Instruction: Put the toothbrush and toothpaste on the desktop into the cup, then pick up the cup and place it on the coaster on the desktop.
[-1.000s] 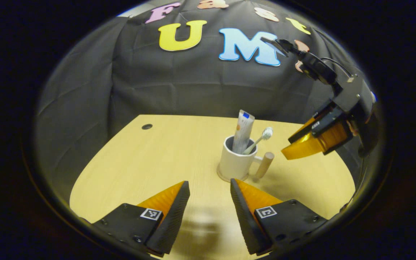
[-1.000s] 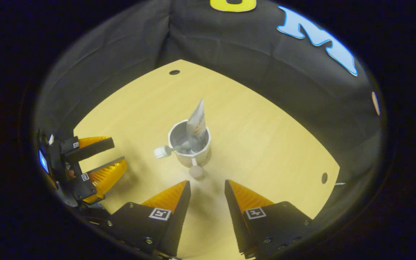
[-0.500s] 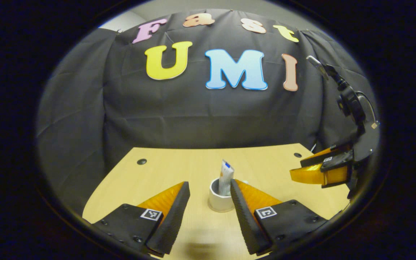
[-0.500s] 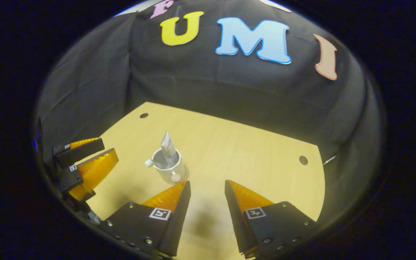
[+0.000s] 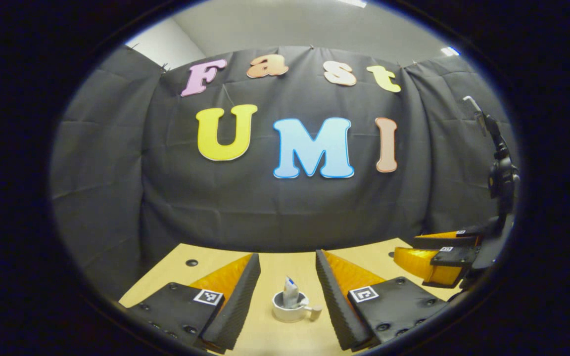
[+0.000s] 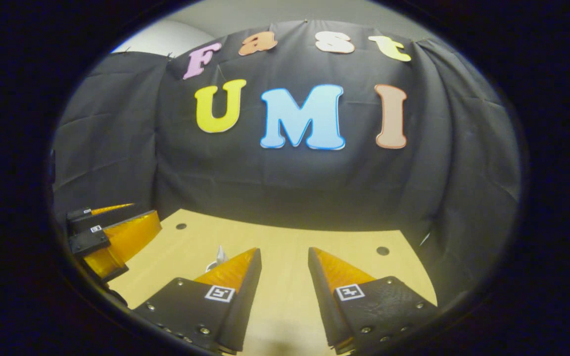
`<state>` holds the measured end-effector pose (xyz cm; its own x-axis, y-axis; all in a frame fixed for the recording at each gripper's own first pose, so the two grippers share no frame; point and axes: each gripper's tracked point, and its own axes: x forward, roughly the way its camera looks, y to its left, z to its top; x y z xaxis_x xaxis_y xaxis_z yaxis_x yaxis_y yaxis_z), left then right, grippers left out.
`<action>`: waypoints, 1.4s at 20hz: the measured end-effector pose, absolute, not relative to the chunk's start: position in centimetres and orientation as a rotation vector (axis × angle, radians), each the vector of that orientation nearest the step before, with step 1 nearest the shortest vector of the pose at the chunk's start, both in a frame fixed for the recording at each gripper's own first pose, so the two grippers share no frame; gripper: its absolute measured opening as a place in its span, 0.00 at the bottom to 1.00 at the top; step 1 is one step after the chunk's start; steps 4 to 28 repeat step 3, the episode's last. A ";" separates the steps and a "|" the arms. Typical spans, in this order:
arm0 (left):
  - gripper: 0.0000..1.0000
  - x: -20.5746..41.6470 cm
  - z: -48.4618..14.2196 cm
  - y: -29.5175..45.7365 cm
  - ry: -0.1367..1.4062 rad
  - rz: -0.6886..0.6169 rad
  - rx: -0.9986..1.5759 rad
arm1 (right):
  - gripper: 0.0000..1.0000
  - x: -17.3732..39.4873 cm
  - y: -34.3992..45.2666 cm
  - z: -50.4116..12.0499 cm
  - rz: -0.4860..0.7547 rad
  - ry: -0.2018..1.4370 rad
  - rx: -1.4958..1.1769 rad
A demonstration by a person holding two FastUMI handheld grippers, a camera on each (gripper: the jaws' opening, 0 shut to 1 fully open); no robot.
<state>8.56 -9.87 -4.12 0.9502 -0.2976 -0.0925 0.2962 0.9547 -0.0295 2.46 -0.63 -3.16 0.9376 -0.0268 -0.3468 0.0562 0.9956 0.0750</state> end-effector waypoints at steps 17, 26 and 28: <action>0.78 8.2 -3.4 -9.2 0.071 -0.273 -0.037 | 0.60 1.8 0.3 -3.0 -0.069 0.270 0.086; 0.78 8.2 -3.4 -9.2 0.071 -0.273 -0.037 | 0.60 1.8 0.3 -3.0 -0.069 0.270 0.086; 0.78 8.2 -3.4 -9.2 0.071 -0.273 -0.037 | 0.60 1.8 0.3 -3.0 -0.069 0.270 0.086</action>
